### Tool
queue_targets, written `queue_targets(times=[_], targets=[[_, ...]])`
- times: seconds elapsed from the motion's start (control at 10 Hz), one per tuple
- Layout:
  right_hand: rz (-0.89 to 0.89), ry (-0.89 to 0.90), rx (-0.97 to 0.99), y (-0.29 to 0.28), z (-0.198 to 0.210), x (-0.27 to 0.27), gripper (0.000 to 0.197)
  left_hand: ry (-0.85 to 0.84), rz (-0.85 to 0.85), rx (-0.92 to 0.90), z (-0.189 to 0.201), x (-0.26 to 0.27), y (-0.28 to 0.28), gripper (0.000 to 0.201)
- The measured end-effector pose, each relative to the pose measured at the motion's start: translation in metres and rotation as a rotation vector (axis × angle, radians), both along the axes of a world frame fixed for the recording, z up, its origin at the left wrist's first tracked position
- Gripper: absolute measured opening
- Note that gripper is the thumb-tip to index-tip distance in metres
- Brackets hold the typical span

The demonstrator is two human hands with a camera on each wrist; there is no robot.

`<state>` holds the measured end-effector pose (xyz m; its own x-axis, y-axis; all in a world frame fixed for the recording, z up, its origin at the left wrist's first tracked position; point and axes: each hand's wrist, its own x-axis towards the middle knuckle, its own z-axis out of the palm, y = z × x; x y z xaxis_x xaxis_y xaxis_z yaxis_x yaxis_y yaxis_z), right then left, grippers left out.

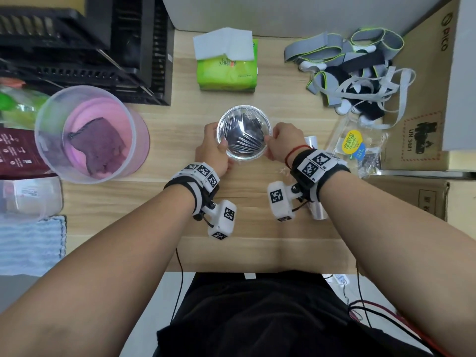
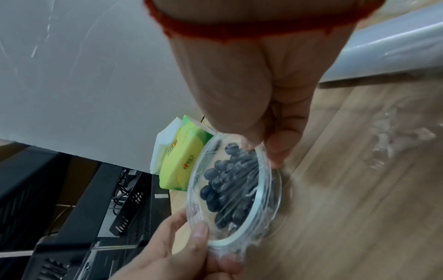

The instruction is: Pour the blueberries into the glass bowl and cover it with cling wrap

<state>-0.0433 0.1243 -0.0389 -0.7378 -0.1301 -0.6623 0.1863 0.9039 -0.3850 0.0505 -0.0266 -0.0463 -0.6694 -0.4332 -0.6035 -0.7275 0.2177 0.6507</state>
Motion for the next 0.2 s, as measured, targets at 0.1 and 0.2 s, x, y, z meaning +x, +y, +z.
queue_targets(times=[0.1,0.2], targets=[[0.003,-0.127,-0.026,0.0,0.002,0.011,0.031,-0.077,-0.03,0.069,0.007,0.01,-0.011,0.035],[-0.053,-0.172,-0.027,0.005,0.007,0.022,0.05,-0.196,-0.146,0.03,0.02,0.02,-0.025,0.036]])
